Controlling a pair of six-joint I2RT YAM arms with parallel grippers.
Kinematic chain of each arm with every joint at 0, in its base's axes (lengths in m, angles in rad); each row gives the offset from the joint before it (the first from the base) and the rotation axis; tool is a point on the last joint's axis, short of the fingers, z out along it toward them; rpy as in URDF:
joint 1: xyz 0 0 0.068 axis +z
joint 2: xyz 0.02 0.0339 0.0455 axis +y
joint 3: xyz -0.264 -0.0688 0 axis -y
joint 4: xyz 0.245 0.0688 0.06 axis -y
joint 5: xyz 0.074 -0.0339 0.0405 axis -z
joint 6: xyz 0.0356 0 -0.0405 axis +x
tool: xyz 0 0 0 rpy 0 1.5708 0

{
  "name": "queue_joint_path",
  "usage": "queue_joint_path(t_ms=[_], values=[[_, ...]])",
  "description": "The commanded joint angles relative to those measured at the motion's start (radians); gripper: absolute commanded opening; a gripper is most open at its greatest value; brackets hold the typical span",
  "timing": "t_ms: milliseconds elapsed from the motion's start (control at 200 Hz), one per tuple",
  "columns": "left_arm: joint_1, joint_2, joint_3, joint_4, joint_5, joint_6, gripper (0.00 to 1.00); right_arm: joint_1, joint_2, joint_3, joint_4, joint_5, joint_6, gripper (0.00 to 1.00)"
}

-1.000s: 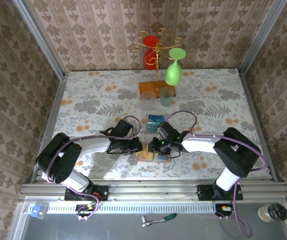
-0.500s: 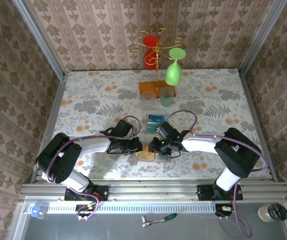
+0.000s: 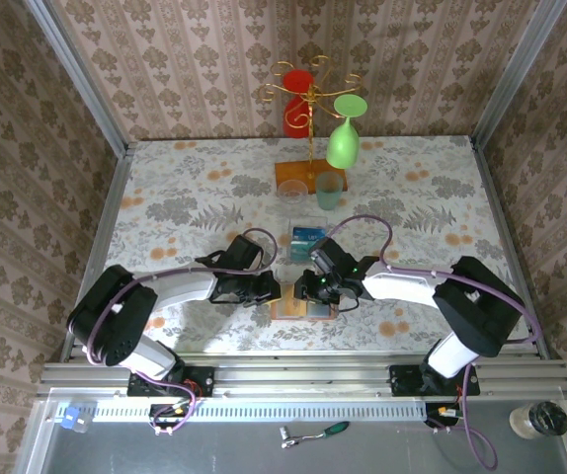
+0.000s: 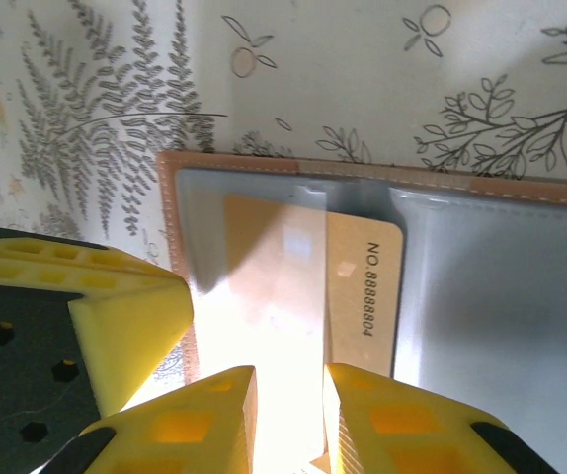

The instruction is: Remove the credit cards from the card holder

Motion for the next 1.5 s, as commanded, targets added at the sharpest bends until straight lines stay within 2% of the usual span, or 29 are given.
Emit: queue_joint_path(t_ms=[0, 590, 880, 1105, 1495], values=[[0.002, -0.039, 0.042, -0.058, -0.015, 0.025, 0.12, 0.003, -0.044, -0.002, -0.02, 0.034, -0.012, 0.25], [-0.081, 0.053, 0.074, -0.054, -0.046, 0.01, 0.05, -0.032, -0.038, -0.04, -0.024, -0.004, -0.015, 0.27], [-0.081, 0.053, 0.066, -0.067, -0.055, 0.013, 0.04, -0.033, -0.011, -0.045, -0.012, -0.018, -0.013, 0.28], [-0.075, -0.004, 0.07, -0.094, -0.09, 0.013, 0.05, -0.034, 0.005, -0.054, 0.012, -0.028, -0.007, 0.28], [-0.076, 0.072, 0.04, -0.044, -0.067, 0.004, 0.03, -0.035, 0.027, -0.06, 0.056, -0.05, 0.001, 0.28]])
